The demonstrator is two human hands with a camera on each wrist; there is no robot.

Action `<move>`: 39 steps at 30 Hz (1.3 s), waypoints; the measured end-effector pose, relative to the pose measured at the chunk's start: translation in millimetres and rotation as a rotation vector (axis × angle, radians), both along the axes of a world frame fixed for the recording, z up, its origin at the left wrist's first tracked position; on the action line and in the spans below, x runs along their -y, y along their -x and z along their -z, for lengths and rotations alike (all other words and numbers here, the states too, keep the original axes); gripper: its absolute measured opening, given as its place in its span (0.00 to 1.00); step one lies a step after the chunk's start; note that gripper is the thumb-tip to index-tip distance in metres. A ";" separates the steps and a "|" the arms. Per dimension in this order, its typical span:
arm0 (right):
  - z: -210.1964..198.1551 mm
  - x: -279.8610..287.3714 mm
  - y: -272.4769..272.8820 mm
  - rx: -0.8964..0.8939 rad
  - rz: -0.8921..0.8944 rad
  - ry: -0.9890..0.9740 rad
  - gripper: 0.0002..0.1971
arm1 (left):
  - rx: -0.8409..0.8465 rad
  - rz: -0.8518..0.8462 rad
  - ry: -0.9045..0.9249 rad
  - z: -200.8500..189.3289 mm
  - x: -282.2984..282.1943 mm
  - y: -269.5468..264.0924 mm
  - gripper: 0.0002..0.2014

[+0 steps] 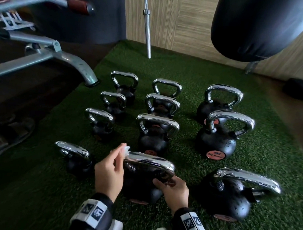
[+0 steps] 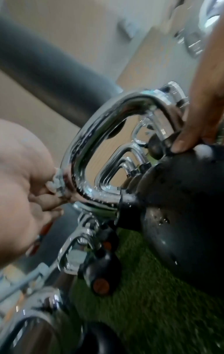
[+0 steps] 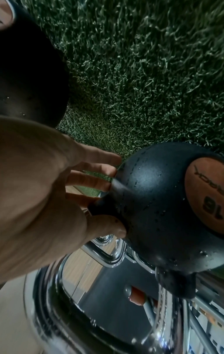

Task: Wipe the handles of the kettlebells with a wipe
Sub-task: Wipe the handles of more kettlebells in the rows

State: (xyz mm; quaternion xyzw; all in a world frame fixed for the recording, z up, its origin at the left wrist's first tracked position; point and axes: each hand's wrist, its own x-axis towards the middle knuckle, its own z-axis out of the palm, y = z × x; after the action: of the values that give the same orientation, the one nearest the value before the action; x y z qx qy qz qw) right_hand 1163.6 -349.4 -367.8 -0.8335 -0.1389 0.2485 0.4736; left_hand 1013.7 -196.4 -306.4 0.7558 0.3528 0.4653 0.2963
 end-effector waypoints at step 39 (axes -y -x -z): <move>-28.2 8.7 2.1 0.128 -0.541 0.100 0.22 | -0.355 0.218 0.556 25.9 -38.9 -54.8 0.13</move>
State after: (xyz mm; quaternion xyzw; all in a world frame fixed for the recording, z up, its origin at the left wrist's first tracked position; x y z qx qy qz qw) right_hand 1161.5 -358.1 -339.6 -0.8025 -0.3735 0.3190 0.3386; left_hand 1068.6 -157.5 -332.3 0.7486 0.4291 0.1783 0.4729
